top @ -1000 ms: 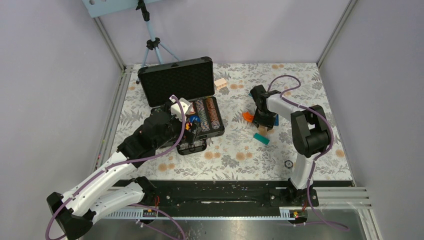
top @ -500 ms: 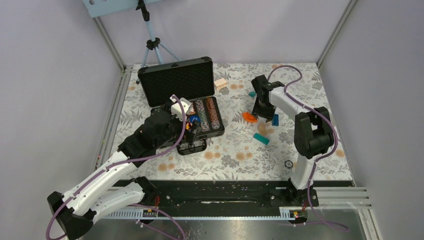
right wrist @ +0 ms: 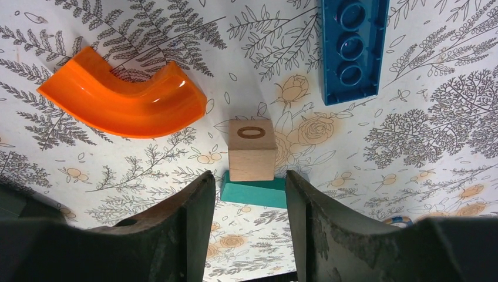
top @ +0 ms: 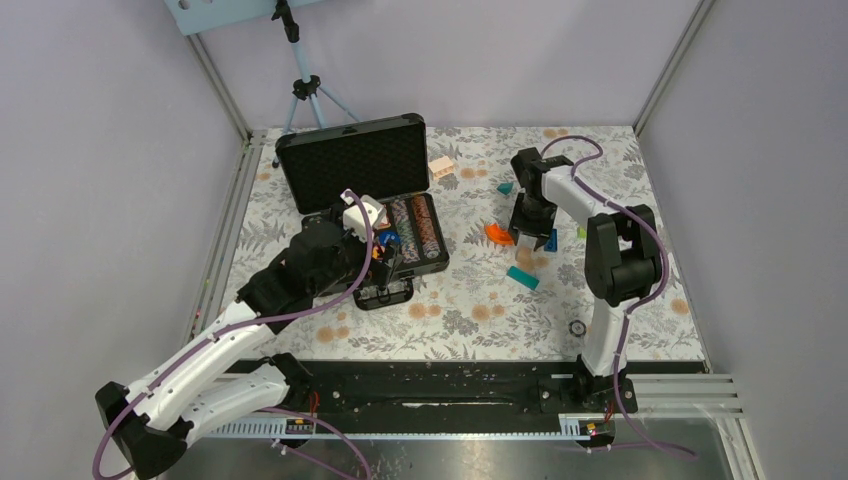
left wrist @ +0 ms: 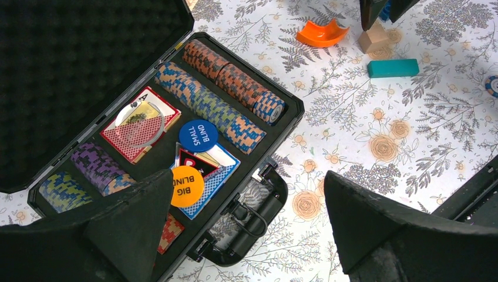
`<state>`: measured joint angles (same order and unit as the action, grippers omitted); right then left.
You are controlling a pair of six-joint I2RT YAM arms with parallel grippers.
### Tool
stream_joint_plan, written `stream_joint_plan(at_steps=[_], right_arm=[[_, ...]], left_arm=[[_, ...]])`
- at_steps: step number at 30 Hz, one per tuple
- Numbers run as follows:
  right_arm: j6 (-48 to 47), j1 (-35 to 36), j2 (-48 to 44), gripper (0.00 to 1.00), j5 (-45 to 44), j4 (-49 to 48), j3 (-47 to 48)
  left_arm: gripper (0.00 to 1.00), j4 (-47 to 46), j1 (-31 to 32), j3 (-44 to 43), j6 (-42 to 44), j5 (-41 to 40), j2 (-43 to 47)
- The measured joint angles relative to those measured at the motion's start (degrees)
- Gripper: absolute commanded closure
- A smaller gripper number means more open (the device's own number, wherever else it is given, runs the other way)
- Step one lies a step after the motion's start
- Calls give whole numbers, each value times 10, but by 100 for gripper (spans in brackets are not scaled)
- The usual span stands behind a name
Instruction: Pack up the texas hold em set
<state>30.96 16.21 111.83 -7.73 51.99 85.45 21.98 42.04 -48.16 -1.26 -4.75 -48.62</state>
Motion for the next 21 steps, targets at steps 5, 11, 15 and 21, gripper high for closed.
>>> stream_joint_plan(at_steps=[5, 11, 15, 21], right_arm=[[-9, -11, 7, 46, 18, 0, 0], [-17, -18, 34, 48, 38, 0, 2], [-21, -20, 45, 51, 43, 0, 3], [-26, -22, 46, 55, 42, -1, 7]], left_arm=[[1, 0, -1, 0, 0, 0, -4], [1, 0, -2, 0, 0, 0, -4], [1, 0, -2, 0, 0, 0, -6], [1, 1, -3, 0, 0, 1, -7]])
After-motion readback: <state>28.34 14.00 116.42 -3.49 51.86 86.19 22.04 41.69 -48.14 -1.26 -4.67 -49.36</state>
